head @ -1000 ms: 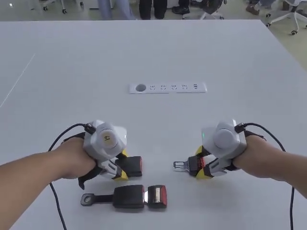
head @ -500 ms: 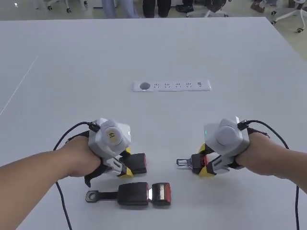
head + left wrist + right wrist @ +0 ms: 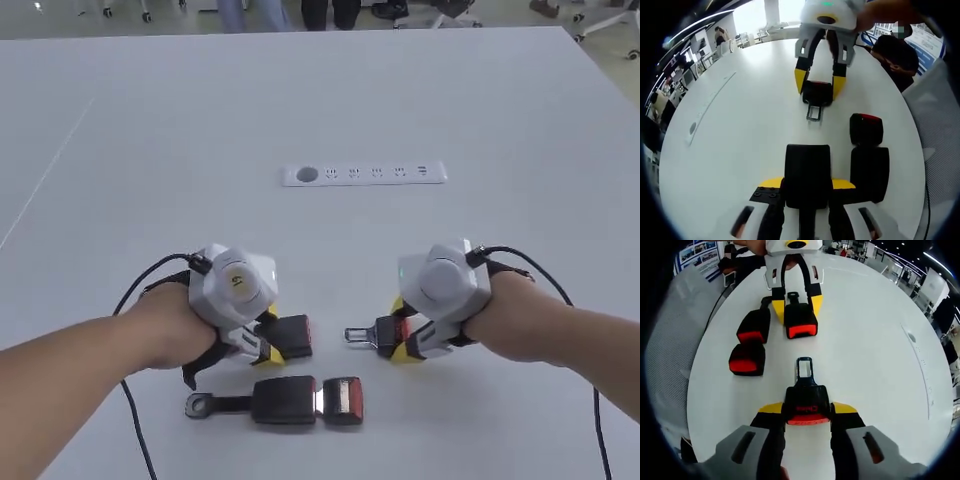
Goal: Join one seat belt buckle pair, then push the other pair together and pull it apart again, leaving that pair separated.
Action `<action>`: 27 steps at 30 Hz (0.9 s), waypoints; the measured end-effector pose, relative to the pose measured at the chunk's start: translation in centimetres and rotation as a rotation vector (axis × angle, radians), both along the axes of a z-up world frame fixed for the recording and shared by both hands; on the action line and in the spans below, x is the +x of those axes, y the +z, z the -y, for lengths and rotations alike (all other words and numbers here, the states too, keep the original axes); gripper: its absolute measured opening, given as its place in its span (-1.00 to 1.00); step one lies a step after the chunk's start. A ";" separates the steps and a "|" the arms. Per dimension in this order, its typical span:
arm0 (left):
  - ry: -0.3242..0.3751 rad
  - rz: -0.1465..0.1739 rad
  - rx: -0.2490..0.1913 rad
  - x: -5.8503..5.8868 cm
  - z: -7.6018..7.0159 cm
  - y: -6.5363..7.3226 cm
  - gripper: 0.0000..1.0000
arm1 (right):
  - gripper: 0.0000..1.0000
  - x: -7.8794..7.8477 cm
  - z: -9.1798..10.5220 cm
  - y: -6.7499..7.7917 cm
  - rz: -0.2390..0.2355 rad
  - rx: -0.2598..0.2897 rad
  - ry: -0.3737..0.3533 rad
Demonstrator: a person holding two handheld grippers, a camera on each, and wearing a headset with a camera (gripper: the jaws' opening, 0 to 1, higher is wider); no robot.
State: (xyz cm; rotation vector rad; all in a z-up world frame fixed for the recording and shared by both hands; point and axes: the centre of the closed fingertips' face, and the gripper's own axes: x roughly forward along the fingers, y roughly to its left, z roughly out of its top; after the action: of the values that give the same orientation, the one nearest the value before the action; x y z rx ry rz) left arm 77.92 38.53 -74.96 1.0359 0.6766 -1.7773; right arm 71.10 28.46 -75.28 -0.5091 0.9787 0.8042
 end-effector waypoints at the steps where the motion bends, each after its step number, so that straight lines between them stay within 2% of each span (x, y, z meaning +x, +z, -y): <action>1: -0.001 0.000 0.002 0.0 0.0 0.0 -0.33 | -0.34 0.2 -0.5 0.0 0.002 0.003 0.005; 10: -0.018 0.006 0.022 -0.1 0.0 -0.1 -0.33 | -0.34 1.8 -2.2 0.0 0.016 0.021 0.008; 14: -0.026 0.011 0.029 -0.1 0.1 -0.1 -0.33 | -0.34 1.9 -2.5 0.0 0.003 -0.004 0.018; 20: -0.046 0.014 0.038 -0.2 0.1 -0.2 -0.33 | -0.34 2.2 -3.1 0.1 0.012 -0.035 0.059; 27: -0.052 0.014 0.035 -0.2 0.0 -0.1 -0.33 | -0.34 2.7 -3.9 0.2 0.026 -0.012 0.069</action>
State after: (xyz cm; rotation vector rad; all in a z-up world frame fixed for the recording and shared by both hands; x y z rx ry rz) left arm 77.73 38.49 -75.08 1.0976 0.6800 -1.8064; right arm 73.81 32.38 -75.10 -0.5644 0.9466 0.8517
